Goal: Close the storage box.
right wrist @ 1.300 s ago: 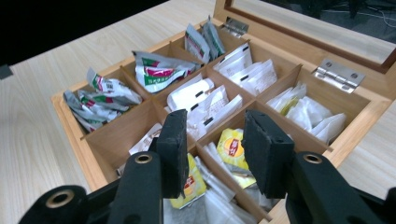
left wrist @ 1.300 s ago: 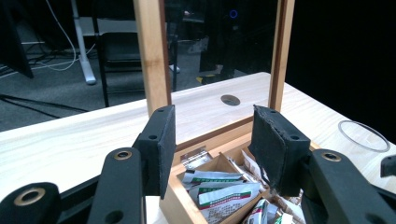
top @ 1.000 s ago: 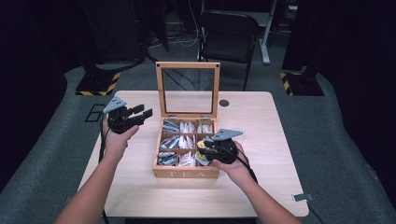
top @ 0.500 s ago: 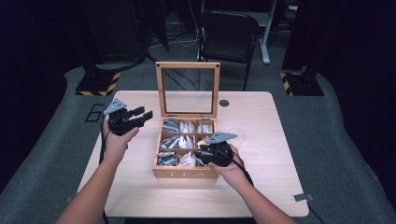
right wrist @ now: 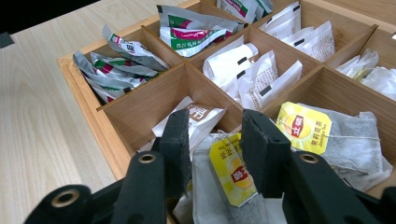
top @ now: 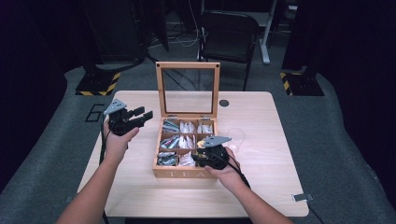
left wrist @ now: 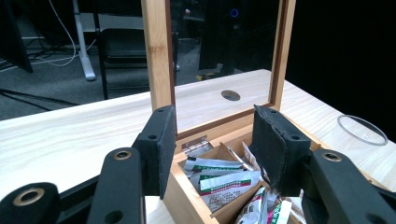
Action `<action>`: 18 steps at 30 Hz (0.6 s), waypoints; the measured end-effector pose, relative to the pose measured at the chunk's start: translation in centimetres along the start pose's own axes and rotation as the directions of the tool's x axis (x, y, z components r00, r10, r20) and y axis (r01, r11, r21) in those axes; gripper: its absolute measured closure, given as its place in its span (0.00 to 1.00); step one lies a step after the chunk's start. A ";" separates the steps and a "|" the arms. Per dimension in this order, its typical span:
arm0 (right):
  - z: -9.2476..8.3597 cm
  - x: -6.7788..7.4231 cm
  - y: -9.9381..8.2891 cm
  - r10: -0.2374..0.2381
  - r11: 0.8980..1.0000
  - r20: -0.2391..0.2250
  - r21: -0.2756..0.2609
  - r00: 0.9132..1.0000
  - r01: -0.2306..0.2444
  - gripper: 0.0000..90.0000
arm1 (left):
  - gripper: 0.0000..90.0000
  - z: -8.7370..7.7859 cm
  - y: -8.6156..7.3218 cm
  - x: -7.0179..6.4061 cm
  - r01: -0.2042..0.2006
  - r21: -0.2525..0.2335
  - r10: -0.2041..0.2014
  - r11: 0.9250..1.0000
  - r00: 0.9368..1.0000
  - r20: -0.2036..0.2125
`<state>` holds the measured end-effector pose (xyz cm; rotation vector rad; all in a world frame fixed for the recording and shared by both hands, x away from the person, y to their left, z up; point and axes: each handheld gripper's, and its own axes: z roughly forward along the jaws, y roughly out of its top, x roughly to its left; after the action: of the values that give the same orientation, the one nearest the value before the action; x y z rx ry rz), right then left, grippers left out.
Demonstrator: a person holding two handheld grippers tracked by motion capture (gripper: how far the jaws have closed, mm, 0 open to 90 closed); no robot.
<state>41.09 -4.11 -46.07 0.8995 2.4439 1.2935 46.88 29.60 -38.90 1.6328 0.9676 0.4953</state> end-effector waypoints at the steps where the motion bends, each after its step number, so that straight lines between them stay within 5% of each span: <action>1: 0.0 0.0 0.0 0.000 1.000 0.001 -0.002 1.000 0.000 0.71 | 0.55 0.0 0.0 0.0 -0.005 -0.001 0.005 1.000 1.000 0.000; 18: -1.5 -0.6 0.2 0.003 1.000 -0.004 -0.008 1.000 -0.003 0.95 | 0.55 0.1 -0.1 -0.1 -0.007 0.007 0.007 1.000 1.000 0.004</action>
<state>40.93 -5.38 -45.14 0.8996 2.4394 1.3070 46.86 29.42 -39.04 1.6433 0.9616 0.4944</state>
